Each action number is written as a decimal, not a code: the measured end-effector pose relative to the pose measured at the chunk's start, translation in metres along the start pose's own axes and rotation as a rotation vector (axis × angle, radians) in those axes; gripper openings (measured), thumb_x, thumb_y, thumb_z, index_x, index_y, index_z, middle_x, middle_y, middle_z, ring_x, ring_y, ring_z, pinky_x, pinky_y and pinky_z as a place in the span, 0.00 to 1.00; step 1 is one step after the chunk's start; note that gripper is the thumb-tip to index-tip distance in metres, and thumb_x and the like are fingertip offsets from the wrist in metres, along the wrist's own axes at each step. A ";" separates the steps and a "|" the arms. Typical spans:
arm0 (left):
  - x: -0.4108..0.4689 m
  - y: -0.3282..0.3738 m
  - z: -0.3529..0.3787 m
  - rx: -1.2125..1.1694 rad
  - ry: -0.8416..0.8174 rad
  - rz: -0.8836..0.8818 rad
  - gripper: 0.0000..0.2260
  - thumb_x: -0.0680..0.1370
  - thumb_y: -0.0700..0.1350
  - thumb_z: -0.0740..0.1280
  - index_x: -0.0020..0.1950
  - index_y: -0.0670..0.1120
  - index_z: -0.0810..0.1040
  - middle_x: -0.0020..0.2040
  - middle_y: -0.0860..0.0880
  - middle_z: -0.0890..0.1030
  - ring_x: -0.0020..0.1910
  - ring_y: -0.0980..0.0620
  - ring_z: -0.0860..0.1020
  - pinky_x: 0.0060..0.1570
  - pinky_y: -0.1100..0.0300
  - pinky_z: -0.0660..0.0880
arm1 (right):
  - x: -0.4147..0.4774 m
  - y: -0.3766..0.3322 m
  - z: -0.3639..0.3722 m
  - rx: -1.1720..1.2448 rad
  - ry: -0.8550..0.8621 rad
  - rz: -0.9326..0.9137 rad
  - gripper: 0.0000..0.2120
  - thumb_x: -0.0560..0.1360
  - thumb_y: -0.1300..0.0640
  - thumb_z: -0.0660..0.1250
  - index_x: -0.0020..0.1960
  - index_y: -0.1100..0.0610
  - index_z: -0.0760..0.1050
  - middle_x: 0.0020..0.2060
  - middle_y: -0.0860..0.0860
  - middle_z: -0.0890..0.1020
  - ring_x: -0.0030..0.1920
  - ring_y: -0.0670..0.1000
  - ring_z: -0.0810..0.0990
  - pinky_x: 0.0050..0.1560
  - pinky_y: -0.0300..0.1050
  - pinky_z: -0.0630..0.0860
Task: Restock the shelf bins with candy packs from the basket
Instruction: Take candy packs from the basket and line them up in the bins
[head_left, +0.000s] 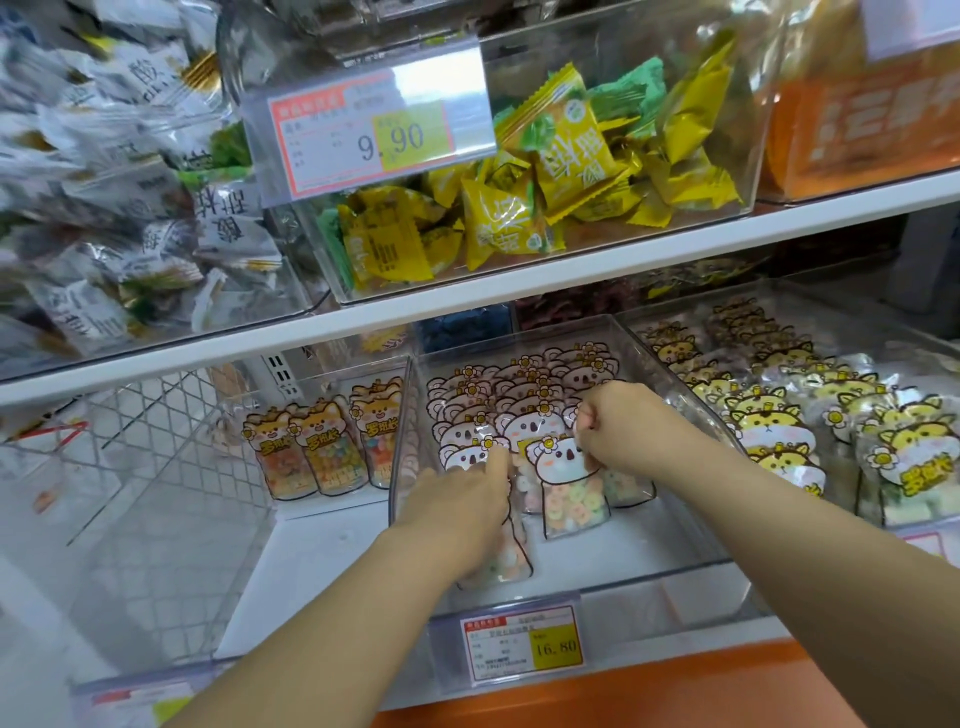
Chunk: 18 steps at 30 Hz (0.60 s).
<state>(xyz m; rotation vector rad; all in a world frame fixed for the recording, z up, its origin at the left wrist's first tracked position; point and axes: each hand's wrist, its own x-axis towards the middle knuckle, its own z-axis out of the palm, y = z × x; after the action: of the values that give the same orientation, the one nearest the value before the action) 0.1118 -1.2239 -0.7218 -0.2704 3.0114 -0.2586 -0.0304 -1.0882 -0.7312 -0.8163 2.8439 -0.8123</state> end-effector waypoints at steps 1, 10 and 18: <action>0.003 0.000 0.002 0.018 -0.026 -0.017 0.20 0.78 0.38 0.63 0.67 0.45 0.60 0.50 0.46 0.75 0.51 0.43 0.74 0.44 0.52 0.63 | 0.001 -0.001 -0.005 -0.012 -0.026 0.011 0.08 0.74 0.57 0.61 0.39 0.55 0.76 0.38 0.52 0.84 0.43 0.55 0.83 0.48 0.53 0.82; 0.015 0.003 0.004 0.185 0.033 -0.135 0.26 0.76 0.33 0.66 0.70 0.44 0.59 0.68 0.44 0.71 0.64 0.42 0.76 0.61 0.48 0.67 | -0.002 -0.006 0.006 0.054 0.034 0.005 0.07 0.75 0.57 0.60 0.43 0.55 0.77 0.38 0.52 0.84 0.46 0.55 0.82 0.51 0.52 0.80; -0.009 0.010 0.009 0.309 0.050 -0.006 0.26 0.78 0.34 0.61 0.74 0.41 0.55 0.69 0.40 0.70 0.67 0.40 0.72 0.68 0.47 0.63 | -0.002 -0.004 0.007 0.103 0.074 0.022 0.07 0.71 0.56 0.59 0.39 0.53 0.76 0.37 0.51 0.84 0.42 0.53 0.82 0.47 0.52 0.81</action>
<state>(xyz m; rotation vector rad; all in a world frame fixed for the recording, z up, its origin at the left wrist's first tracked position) 0.1196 -1.2138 -0.7319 -0.2468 2.9597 -0.7318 -0.0250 -1.0936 -0.7351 -0.7563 2.8404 -0.9973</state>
